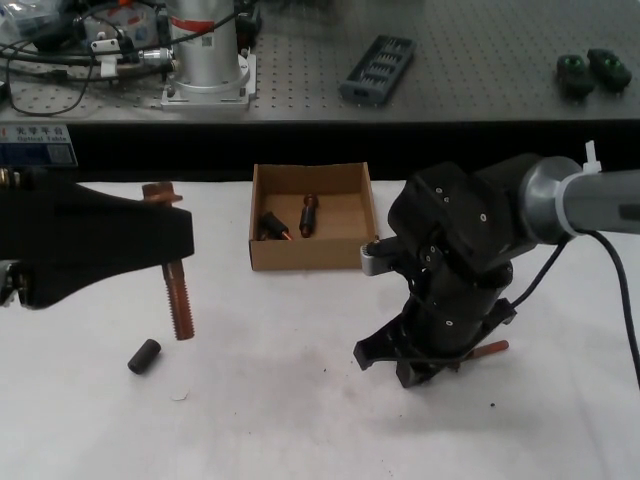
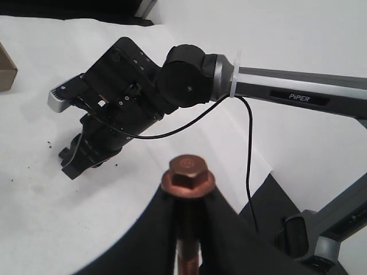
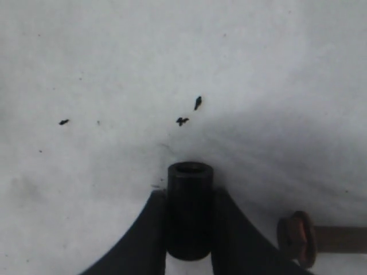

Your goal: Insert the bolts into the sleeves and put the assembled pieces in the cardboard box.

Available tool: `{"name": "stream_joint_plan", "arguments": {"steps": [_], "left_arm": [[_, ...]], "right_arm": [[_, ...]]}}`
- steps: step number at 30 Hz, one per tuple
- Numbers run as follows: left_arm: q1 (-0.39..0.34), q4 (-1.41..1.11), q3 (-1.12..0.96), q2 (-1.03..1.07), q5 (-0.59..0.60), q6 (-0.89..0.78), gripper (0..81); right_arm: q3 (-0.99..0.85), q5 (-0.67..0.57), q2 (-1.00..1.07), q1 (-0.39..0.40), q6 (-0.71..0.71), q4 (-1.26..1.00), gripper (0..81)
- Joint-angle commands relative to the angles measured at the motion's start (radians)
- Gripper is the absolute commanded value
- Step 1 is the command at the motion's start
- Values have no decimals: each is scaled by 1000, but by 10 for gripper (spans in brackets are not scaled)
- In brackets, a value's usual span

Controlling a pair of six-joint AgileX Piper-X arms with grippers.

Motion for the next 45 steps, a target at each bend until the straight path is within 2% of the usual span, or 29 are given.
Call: {"name": "stream_joint_plan", "arguments": {"steps": [1, 7, 11, 15, 17, 25, 30, 35, 39, 45], "left_arm": [[3, -22, -3, -1, 13, 22, 6], [3, -30, -3, -1, -85, 283, 6], [3, -52, -3, -14, -94, 333, 6], [3, -66, 15, -70, -232, 396, 6], [3, -121, 70, -107, -294, 392, 6], [3, -543, 360, -137, -297, 247, 6], [3, -831, 508, -63, -306, 238, 6], [3, -1024, 560, 43, -297, 238, 6], [3, -1133, 560, 130, -276, 244, 6], [3, -1261, 560, 256, -224, 187, 6]], "right_arm": [[25, 37, 61, -5, 11, 104, 73], [14, -1, 3, -5, -95, -1, 13], [49, -32, -136, -10, -95, -188, 13], [117, -88, -290, -19, -71, -429, 13], [146, -117, -346, -19, -78, -504, 13], [254, -244, -450, -7, -153, -555, 13], [457, -248, -484, 21, -153, -824, 13], [597, -248, -483, 62, -83, -1093, 13], [651, -248, -483, 100, -104, -1255, 13], [677, -268, -488, 150, -171, -1316, 13]]}}
